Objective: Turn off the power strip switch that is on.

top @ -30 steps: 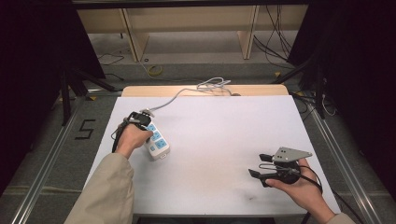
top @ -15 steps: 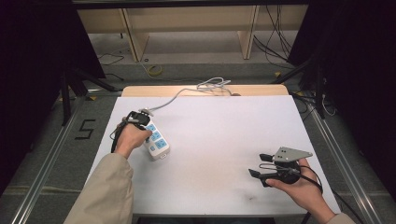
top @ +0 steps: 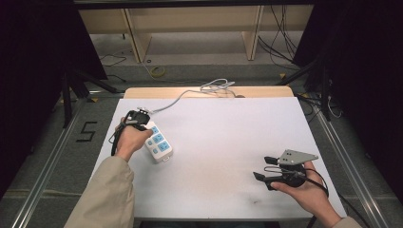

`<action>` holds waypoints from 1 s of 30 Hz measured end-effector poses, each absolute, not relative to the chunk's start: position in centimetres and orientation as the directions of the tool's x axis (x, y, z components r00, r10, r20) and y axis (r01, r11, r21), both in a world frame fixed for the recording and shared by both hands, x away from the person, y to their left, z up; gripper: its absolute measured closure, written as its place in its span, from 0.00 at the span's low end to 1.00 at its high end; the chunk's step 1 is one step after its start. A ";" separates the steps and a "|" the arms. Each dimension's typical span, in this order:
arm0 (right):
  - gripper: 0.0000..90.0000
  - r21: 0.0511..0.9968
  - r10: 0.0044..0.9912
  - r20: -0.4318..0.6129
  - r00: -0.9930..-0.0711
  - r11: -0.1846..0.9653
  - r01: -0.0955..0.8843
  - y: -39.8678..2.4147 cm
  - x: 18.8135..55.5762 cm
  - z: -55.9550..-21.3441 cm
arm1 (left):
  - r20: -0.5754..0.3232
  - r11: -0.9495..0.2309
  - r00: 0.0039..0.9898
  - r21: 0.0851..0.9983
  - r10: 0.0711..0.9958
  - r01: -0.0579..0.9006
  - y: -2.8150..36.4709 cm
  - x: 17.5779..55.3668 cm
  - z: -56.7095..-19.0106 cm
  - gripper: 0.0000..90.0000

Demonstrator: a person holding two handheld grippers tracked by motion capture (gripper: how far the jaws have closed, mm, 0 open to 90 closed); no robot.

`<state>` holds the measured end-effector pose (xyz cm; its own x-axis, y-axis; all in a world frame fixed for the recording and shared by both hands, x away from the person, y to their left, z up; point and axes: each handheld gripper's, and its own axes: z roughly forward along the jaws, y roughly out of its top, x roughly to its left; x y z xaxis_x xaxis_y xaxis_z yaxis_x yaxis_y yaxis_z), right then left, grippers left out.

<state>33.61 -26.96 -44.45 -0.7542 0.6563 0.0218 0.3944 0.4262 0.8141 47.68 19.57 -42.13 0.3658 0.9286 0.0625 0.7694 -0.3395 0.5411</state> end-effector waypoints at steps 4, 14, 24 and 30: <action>0.32 0.815 0.658 0.023 -0.753 0.424 0.395 -27.0 33.6 -44.4 | 0.039 -0.324 0.372 0.579 0.928 0.748 19.7 47.5 -42.0 0.95; 0.32 0.815 0.658 0.022 -0.753 0.424 0.394 -27.0 33.6 -44.4 | 0.037 -0.324 0.395 0.644 0.918 0.693 19.8 47.0 -41.8 0.83; 0.32 0.817 0.660 0.023 -0.751 0.421 0.394 -27.1 33.6 -44.4 | 0.038 -0.342 0.449 0.706 0.893 0.620 19.8 46.4 -41.5 0.54; 0.32 0.816 0.657 0.022 -0.754 0.424 0.393 -27.1 33.6 -44.4 | -0.018 -0.299 0.474 0.754 0.880 0.584 19.9 45.3 -41.1 0.40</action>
